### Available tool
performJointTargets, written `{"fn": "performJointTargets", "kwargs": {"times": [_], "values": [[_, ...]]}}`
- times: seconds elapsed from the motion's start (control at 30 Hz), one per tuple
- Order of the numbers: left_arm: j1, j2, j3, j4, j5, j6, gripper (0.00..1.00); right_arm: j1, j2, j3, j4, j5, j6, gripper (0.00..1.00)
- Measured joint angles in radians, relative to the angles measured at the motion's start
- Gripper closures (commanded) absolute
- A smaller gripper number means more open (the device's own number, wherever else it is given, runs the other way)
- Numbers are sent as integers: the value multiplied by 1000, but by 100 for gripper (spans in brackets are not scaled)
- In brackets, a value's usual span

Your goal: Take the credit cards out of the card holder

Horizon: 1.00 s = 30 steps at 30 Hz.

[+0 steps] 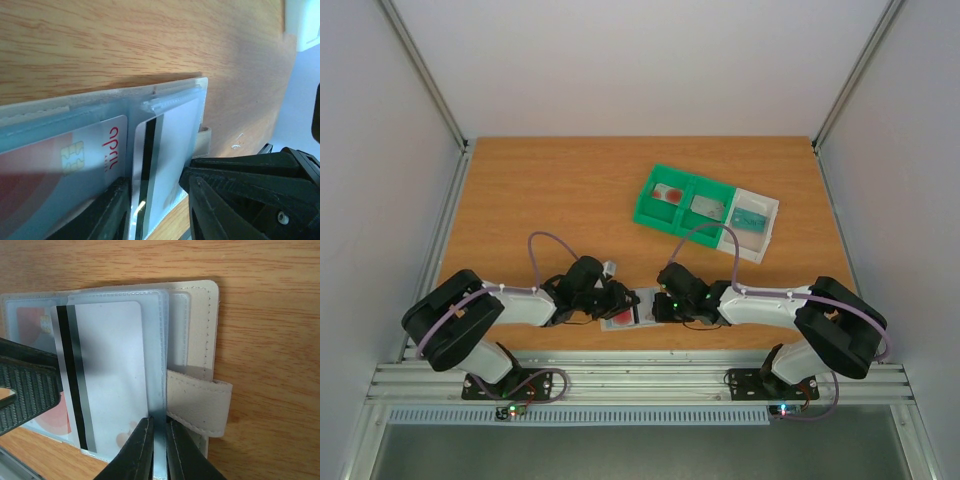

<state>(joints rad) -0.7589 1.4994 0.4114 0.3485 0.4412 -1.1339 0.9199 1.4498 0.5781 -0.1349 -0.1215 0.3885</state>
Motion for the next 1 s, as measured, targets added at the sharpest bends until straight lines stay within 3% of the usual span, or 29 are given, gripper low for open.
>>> {"fn": "performJointTargets", "kwargs": {"times": [0.3, 1.0], "values": [[-2, 8, 0, -6, -16, -9, 99, -1, -2, -11, 23, -2, 17, 91], [-4, -10, -1, -7, -14, 3, 100, -1, -10, -33, 50, 17, 53, 93]]}}
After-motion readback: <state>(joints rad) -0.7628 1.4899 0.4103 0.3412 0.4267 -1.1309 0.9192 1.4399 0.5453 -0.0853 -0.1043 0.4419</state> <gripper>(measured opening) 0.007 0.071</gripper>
